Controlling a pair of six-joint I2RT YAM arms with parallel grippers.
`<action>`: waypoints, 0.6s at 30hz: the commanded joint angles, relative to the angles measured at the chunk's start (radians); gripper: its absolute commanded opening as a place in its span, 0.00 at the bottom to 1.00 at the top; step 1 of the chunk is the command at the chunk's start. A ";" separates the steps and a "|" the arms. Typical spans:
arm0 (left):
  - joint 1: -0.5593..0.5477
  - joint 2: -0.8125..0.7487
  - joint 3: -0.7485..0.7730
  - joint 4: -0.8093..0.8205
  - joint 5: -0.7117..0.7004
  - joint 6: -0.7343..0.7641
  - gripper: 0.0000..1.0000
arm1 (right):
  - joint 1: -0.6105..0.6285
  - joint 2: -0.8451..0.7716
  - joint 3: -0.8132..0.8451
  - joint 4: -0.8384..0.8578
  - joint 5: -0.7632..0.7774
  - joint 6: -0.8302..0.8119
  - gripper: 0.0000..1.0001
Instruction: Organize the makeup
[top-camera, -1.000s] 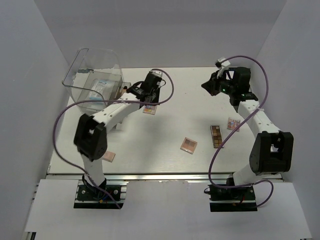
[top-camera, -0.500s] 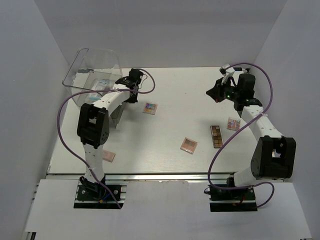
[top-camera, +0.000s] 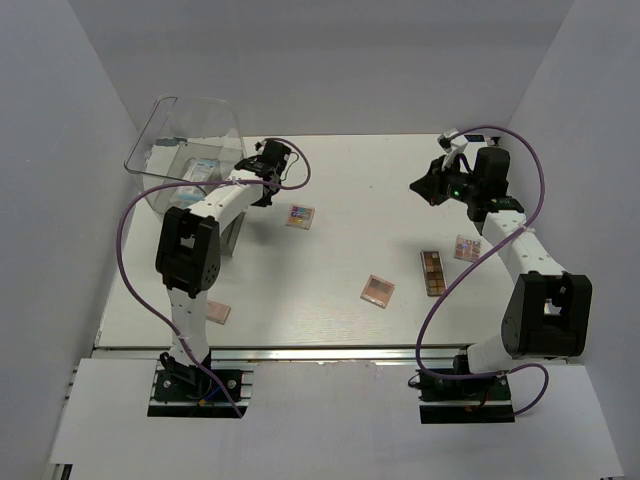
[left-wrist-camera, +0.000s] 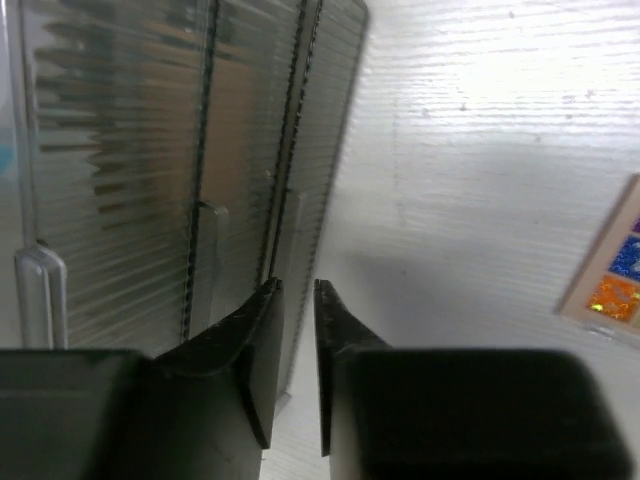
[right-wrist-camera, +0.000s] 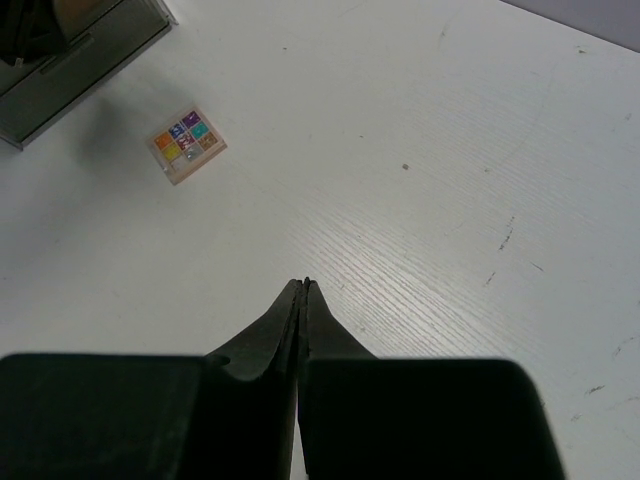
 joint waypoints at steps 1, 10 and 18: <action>0.007 -0.048 -0.021 0.025 -0.066 0.005 0.26 | -0.002 -0.009 -0.005 0.013 -0.033 -0.027 0.00; 0.003 -0.028 -0.063 0.044 -0.093 -0.007 0.11 | 0.006 -0.001 -0.022 0.008 -0.048 -0.019 0.00; -0.003 0.005 -0.080 0.102 -0.165 -0.007 0.32 | 0.030 0.016 -0.029 0.006 -0.044 -0.038 0.00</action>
